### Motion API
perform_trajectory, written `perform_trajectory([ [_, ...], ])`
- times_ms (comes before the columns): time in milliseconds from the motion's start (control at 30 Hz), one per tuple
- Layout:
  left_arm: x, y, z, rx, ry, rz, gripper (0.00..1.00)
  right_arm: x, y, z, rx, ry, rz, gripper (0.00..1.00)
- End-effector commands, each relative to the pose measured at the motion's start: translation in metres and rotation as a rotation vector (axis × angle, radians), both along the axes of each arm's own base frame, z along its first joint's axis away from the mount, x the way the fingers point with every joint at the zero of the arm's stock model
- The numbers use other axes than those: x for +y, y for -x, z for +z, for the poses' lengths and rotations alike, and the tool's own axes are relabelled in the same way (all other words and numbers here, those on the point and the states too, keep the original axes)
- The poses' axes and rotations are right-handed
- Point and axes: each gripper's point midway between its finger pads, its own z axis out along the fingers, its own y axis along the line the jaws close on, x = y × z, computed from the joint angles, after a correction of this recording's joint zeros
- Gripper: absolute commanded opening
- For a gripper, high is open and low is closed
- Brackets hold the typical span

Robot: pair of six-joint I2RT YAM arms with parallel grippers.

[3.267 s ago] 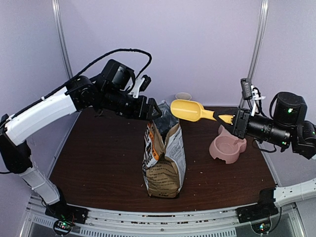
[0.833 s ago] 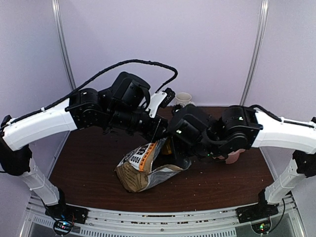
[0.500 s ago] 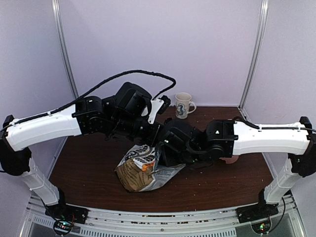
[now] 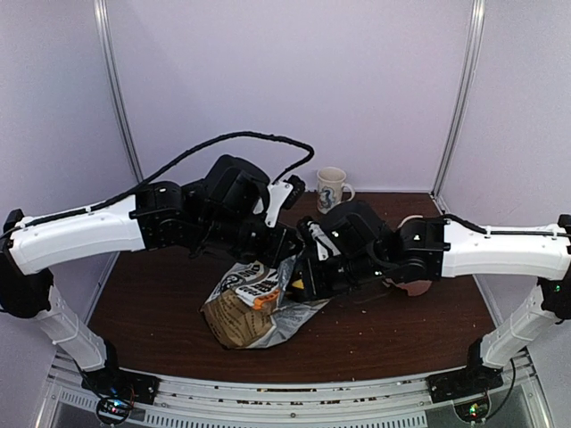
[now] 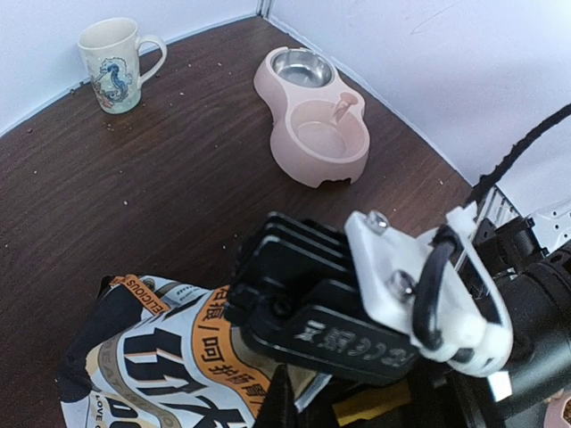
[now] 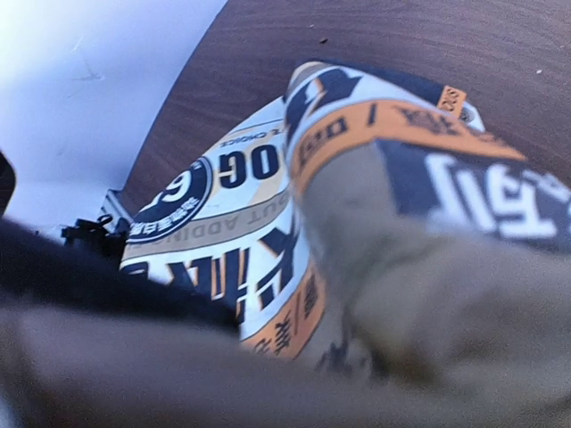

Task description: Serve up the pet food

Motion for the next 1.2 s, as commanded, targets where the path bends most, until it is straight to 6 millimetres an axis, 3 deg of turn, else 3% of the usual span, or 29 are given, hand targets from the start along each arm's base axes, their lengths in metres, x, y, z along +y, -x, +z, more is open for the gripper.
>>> perform_trajectory([
  [0,0.003,-0.009,0.045,-0.067,0.139,0.034,0.00,0.020,0.058,0.021,0.177,-0.165,0.259,0.15],
  [200,0.012,-0.012,0.050,-0.075,0.149,0.046,0.00,0.010,0.068,0.054,0.213,-0.266,0.307,0.15],
  [533,0.019,-0.010,0.065,-0.089,0.164,0.044,0.00,-0.014,0.063,0.103,0.233,-0.462,0.262,0.15],
  [733,0.028,-0.009,0.072,-0.102,0.167,0.058,0.00,-0.038,0.048,0.122,0.262,-0.603,0.168,0.15],
  [967,0.040,-0.012,0.085,-0.136,0.185,0.099,0.00,-0.065,0.031,0.123,0.292,-0.740,0.070,0.15],
  [1167,0.049,-0.018,0.087,-0.150,0.177,0.135,0.00,-0.088,0.024,0.137,0.255,-0.800,0.023,0.15],
])
